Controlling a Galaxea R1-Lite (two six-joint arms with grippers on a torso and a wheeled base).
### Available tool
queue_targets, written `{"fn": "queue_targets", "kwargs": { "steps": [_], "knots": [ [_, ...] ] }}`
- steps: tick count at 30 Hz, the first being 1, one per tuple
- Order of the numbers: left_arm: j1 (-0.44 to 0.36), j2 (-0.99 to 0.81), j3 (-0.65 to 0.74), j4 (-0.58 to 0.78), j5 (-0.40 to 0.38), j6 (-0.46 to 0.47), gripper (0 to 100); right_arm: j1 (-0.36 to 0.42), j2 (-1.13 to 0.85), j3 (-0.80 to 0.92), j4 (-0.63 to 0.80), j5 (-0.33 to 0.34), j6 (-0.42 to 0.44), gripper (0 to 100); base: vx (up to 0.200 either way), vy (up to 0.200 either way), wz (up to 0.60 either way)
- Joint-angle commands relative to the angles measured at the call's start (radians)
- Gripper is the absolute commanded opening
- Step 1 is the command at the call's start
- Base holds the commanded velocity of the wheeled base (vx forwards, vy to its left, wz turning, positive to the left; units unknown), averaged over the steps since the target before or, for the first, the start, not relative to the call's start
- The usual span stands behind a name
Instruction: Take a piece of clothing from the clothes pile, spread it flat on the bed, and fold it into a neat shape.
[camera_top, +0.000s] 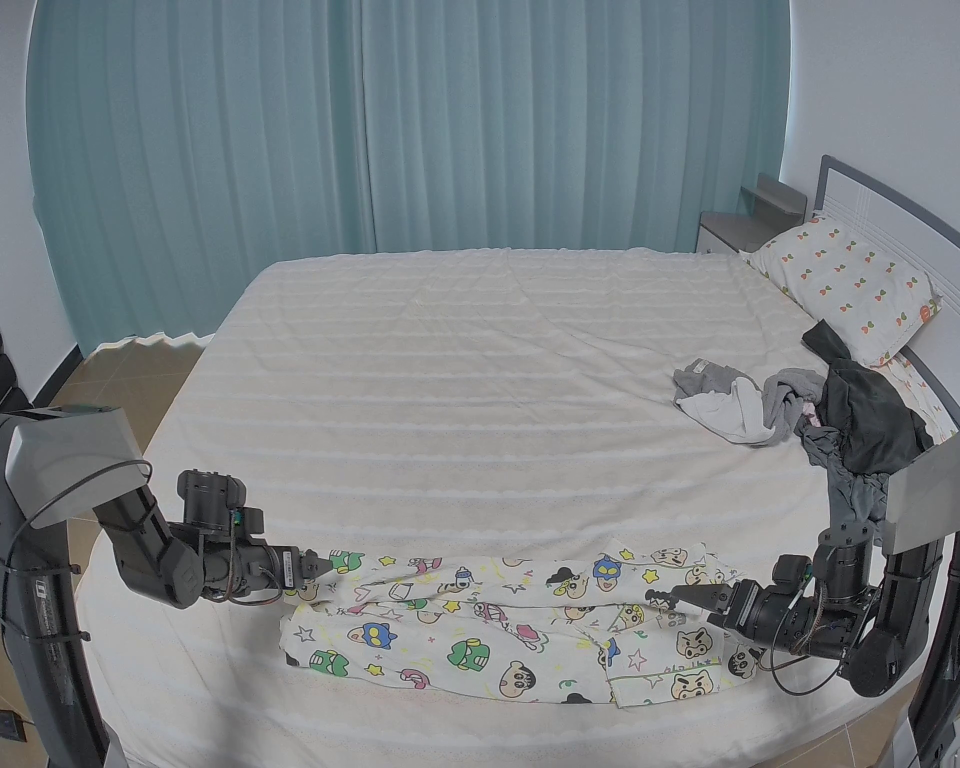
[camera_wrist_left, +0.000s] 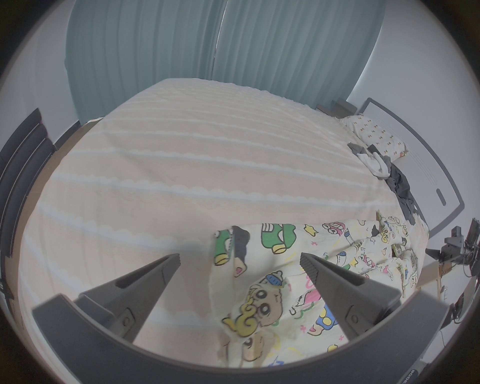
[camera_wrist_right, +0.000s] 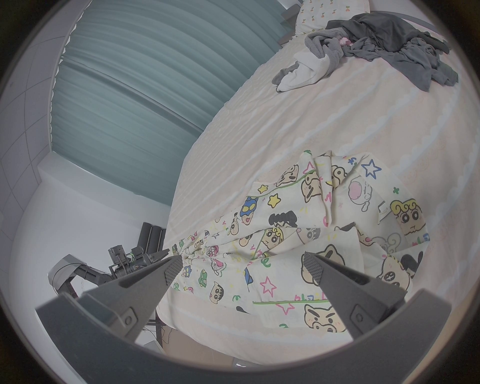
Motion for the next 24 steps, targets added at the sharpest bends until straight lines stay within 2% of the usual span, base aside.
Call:
{"fn": "queue_targets", "kwargs": {
  "steps": [1, 14, 18, 24],
  "knots": [
    [-0.034, 0.074, -0.023, 0.002, 0.031, 0.005, 100, 0.0, 0.0, 0.002, -0.01, -0.001, -0.001, 100, 0.0, 0.0, 0.0],
    [-0.07, 0.107, -0.023, 0.01, 0.103, 0.061, 100, 0.0, 0.0, 0.002, -0.01, -0.001, -0.001, 100, 0.0, 0.0, 0.0],
    [-0.084, 0.111, -0.02, 0.027, 0.163, 0.082, 100, 0.0, 0.0, 0.003, -0.01, -0.001, -0.001, 100, 0.0, 0.0, 0.0],
    [-0.113, 0.111, -0.022, 0.033, 0.175, 0.084, 100, 0.0, -0.001, 0.003, -0.01, -0.003, -0.001, 100, 0.0, 0.0, 0.0]
  ]
}}
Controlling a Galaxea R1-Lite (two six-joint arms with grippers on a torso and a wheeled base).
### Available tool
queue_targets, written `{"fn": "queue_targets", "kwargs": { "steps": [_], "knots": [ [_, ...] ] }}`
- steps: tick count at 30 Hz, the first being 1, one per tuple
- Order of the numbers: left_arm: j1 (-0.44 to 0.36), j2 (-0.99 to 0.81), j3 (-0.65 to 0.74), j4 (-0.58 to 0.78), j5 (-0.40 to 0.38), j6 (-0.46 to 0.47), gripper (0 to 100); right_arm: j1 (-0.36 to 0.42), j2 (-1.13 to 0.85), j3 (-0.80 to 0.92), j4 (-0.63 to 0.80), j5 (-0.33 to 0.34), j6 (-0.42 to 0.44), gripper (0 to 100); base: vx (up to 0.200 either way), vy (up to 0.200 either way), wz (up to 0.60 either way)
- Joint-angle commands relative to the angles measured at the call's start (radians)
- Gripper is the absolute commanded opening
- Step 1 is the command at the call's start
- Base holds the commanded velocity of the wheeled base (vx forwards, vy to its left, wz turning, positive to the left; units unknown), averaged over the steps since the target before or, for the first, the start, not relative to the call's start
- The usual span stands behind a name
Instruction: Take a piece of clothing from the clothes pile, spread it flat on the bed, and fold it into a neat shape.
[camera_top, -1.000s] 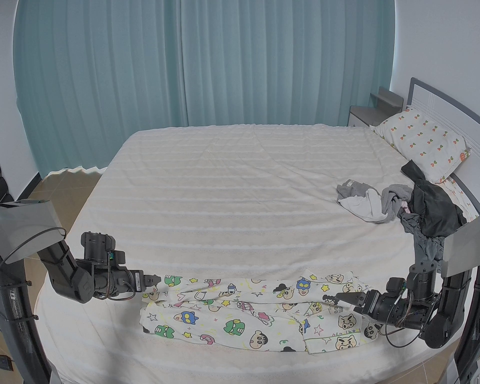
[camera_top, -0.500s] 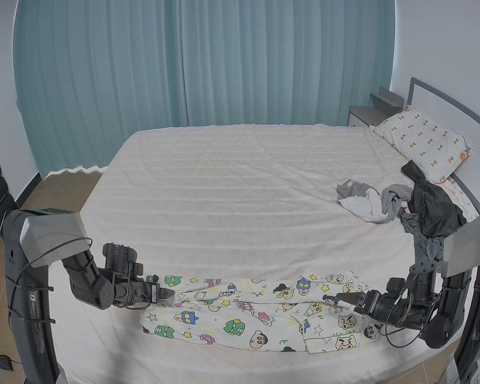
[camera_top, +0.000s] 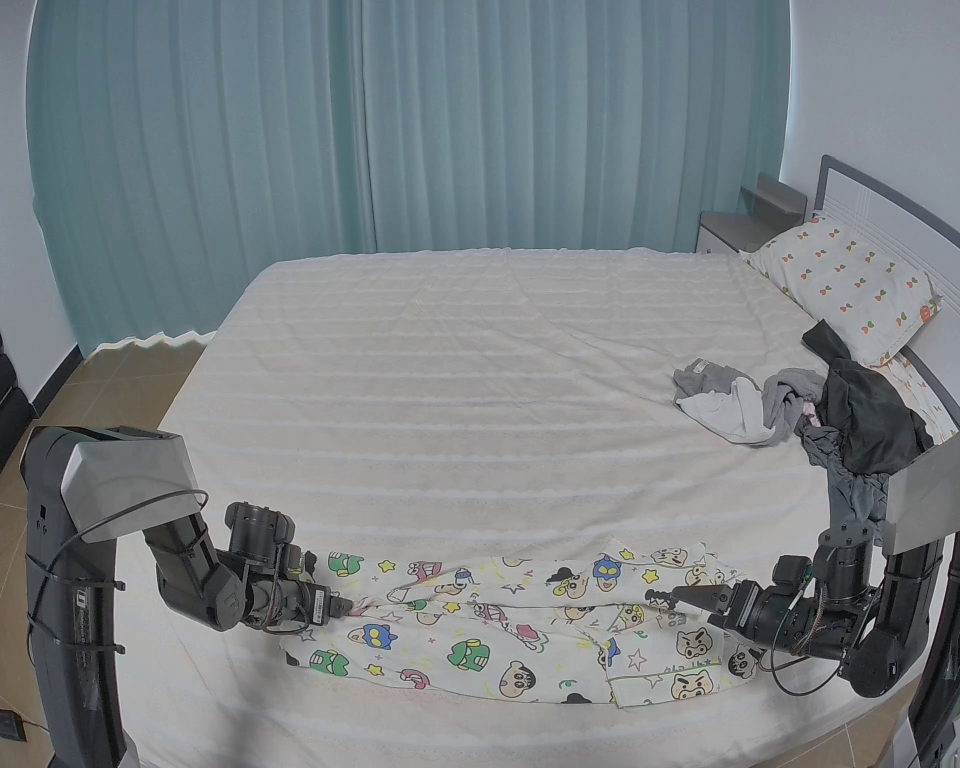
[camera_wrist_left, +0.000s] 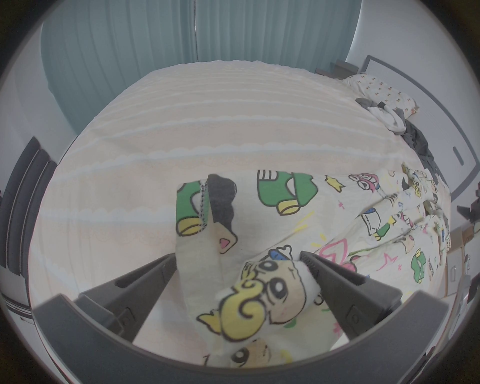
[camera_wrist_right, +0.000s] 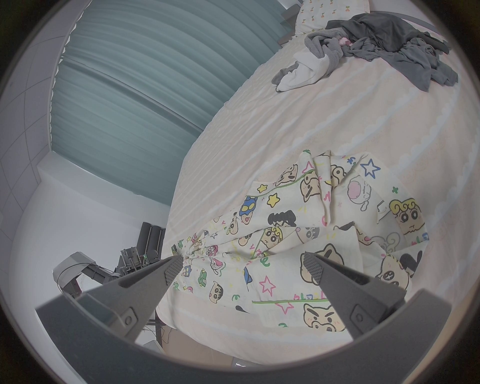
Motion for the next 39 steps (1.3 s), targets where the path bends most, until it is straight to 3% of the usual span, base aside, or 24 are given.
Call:
{"fn": "queue_targets", "kwargs": {
  "steps": [1, 2, 17, 39],
  "knots": [
    [-0.012, 0.004, -0.002, 0.003, 0.002, 0.0, 100, 0.0, -0.001, 0.0, -0.01, -0.001, 0.0, 100, 0.0, 0.0, 0.0],
    [-0.016, 0.004, -0.003, 0.01, 0.002, -0.001, 0, 0.0, -0.001, 0.0, -0.01, -0.001, 0.0, 100, 0.0, 0.0, 0.0],
    [-0.035, -0.041, 0.032, 0.014, -0.009, -0.012, 0, -0.006, 0.002, -0.001, -0.01, -0.001, 0.0, 100, 0.0, 0.0, 0.0],
    [0.172, -0.21, 0.029, 0.108, -0.039, 0.002, 0, -0.027, -0.002, -0.001, -0.012, 0.001, 0.0, 100, 0.0, 0.0, 0.0]
  ]
}}
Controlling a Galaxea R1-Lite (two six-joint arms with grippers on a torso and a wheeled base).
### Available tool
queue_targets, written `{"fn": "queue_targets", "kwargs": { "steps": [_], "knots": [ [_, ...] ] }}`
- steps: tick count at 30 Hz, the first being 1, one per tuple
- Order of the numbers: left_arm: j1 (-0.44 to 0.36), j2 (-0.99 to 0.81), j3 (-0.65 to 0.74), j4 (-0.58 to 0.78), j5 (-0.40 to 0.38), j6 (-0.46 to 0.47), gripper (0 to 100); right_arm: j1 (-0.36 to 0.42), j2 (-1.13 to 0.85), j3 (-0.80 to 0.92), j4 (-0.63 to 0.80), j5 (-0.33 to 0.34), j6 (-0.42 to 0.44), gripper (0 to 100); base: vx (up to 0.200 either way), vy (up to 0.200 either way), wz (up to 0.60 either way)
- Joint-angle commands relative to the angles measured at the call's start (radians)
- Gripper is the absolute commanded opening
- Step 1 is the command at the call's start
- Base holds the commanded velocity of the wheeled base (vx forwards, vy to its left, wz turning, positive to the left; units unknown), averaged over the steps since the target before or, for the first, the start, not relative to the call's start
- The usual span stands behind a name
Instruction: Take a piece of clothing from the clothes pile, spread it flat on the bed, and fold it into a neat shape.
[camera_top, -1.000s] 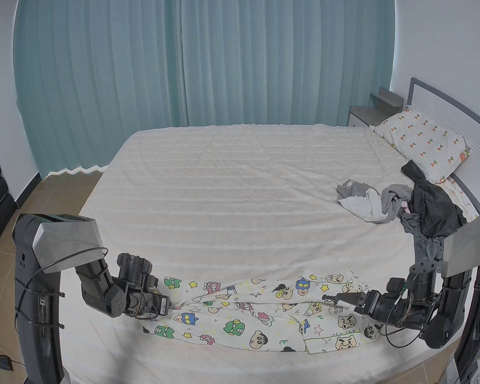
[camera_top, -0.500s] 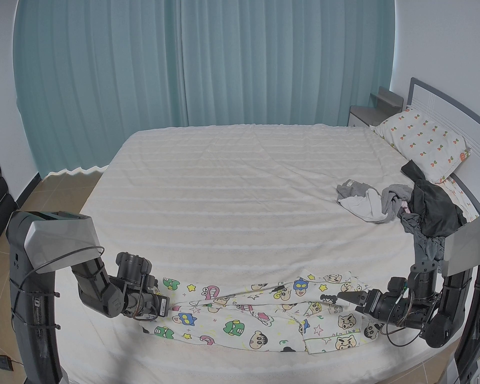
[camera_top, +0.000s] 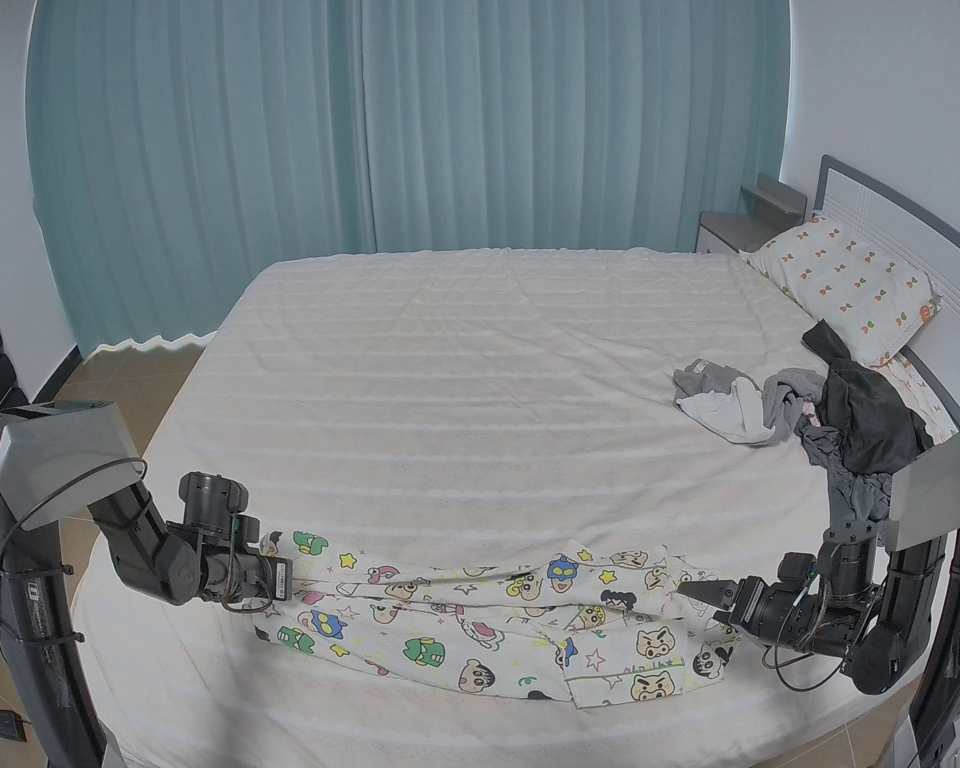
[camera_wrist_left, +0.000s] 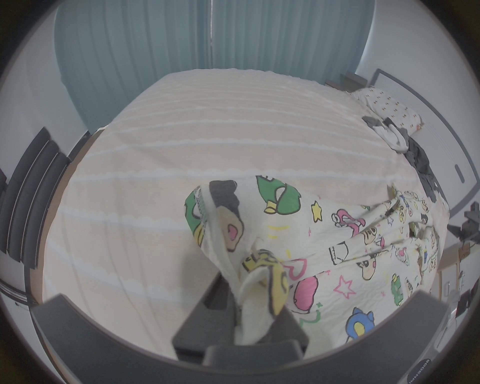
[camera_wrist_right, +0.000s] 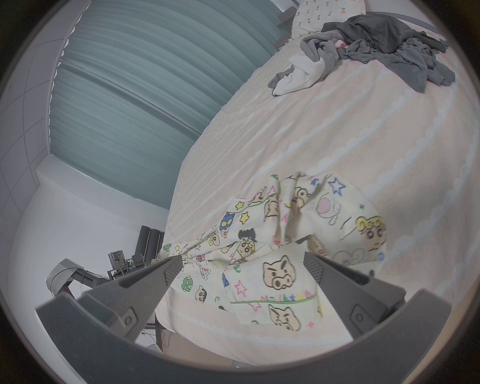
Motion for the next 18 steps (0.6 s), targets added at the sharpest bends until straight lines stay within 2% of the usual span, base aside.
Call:
{"fn": "queue_targets", "kwargs": {
  "steps": [1, 5, 10, 11, 12, 14, 17, 18],
  "knots": [
    [0.079, -0.05, -0.013, 0.033, -0.026, 0.009, 0, 0.0, -0.001, 0.0, -0.01, 0.001, 0.0, 100, 0.0, 0.0, 0.0],
    [0.177, -0.099, -0.022, 0.079, -0.089, 0.026, 0, 0.0, -0.001, 0.0, -0.01, 0.001, 0.0, 100, 0.0, 0.0, 0.0],
    [0.294, -0.108, -0.037, 0.087, -0.123, 0.063, 0, 0.0, -0.001, 0.0, -0.01, 0.0, 0.0, 100, 0.0, 0.0, 0.0],
    [0.341, -0.108, -0.05, 0.088, -0.137, 0.077, 0, 0.0, -0.001, 0.0, -0.01, 0.0, 0.0, 100, 0.0, 0.0, 0.0],
    [0.344, -0.108, -0.051, 0.088, -0.137, 0.078, 0, 0.0, -0.001, 0.0, -0.01, 0.0, 0.0, 100, 0.0, 0.0, 0.0],
    [0.424, -0.109, -0.08, 0.113, -0.155, 0.096, 0, 0.0, -0.001, 0.0, -0.01, 0.0, 0.0, 100, 0.0, 0.0, 0.0],
    [0.504, -0.109, -0.135, 0.18, -0.164, 0.13, 0, 0.0, 0.0, 0.0, -0.01, 0.0, 0.0, 100, 0.0, 0.0, 0.0],
    [0.504, -0.109, -0.135, 0.18, -0.164, 0.13, 0, 0.0, 0.0, 0.0, -0.01, 0.0, 0.0, 100, 0.0, 0.0, 0.0]
  ]
}}
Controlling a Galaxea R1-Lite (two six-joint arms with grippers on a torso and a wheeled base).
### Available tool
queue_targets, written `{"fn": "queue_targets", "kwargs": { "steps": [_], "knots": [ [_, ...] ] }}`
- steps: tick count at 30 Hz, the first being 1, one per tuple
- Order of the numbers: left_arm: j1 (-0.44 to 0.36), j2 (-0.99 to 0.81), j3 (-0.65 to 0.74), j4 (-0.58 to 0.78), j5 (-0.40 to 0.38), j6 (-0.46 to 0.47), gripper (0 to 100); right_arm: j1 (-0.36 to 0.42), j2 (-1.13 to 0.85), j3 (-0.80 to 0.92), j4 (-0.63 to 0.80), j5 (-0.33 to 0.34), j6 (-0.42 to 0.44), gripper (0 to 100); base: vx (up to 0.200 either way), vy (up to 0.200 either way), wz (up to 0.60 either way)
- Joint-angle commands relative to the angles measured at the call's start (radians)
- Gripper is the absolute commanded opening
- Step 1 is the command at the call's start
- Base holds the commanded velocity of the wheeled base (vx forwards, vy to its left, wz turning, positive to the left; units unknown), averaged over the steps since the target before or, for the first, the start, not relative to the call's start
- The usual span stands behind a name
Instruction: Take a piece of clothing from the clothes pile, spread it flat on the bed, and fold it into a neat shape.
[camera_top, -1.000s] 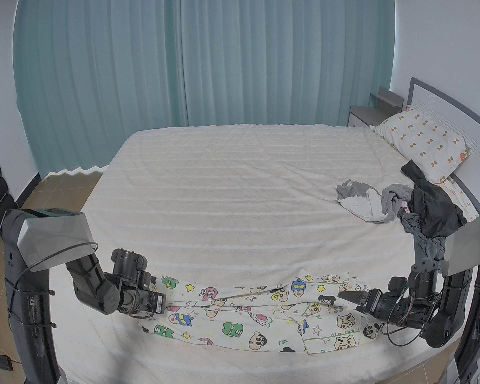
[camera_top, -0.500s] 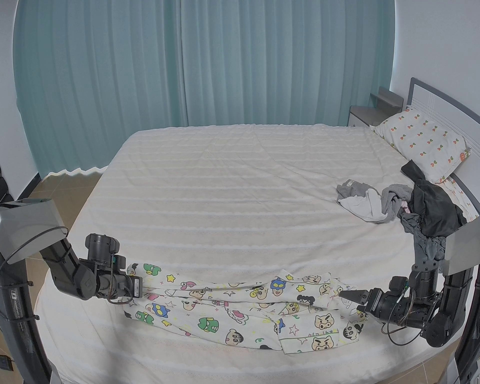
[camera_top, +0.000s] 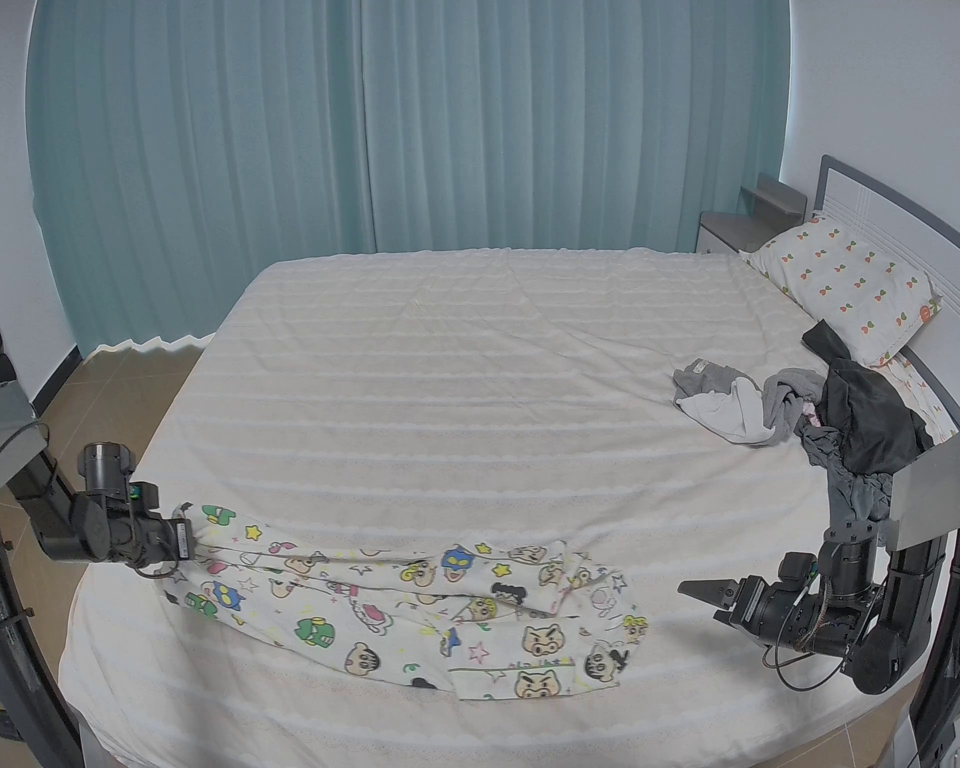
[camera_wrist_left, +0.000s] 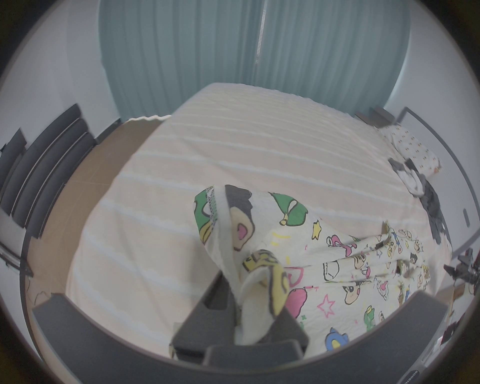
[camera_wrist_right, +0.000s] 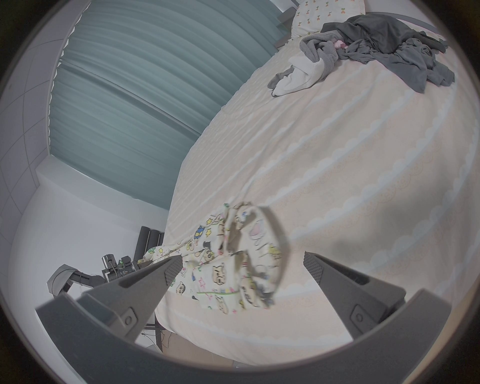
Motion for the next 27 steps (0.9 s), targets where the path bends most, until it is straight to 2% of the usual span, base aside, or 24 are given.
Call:
{"fn": "queue_targets", "kwargs": {
  "steps": [1, 2, 6, 12, 15, 20, 22, 26, 27],
  "knots": [
    [0.146, -0.012, -0.097, 0.087, -0.025, 0.048, 0, 0.0, 0.001, 0.0, -0.012, 0.0, 0.0, 100, 0.0, 0.0, 0.0],
    [0.193, -0.013, -0.144, 0.128, -0.037, 0.062, 0, 0.0, 0.001, 0.0, -0.01, 0.0, 0.0, 100, 0.0, 0.0, 0.0],
    [0.264, -0.024, -0.241, 0.208, -0.06, 0.064, 0, -0.003, 0.001, 0.0, -0.01, 0.002, 0.0, 100, 0.0, 0.0, 0.0],
    [0.299, -0.044, -0.322, 0.274, -0.062, 0.064, 0, -0.006, 0.001, 0.0, -0.012, 0.002, 0.0, 100, 0.0, 0.0, 0.0],
    [0.29, -0.076, -0.304, 0.297, -0.062, 0.064, 0, -0.006, 0.001, 0.0, -0.01, 0.002, 0.0, 100, 0.0, 0.0, 0.0],
    [0.158, -0.177, -0.187, 0.309, -0.045, 0.054, 0, -0.006, 0.001, 0.0, -0.01, 0.002, 0.0, 100, 0.0, 0.0, 0.0],
    [0.083, -0.217, -0.138, 0.311, -0.025, 0.042, 0, -0.006, -0.001, 0.0, -0.01, 0.002, 0.0, 100, 0.0, 0.0, 0.0],
    [-0.091, -0.285, -0.058, 0.309, 0.041, -0.042, 0, -0.006, -0.001, 0.0, -0.01, 0.002, 0.0, 100, 0.0, 0.0, 0.0],
    [-0.112, -0.289, -0.052, 0.309, 0.048, -0.055, 0, -0.006, -0.001, 0.0, -0.01, 0.002, 0.0, 100, 0.0, 0.0, 0.0]
  ]
}}
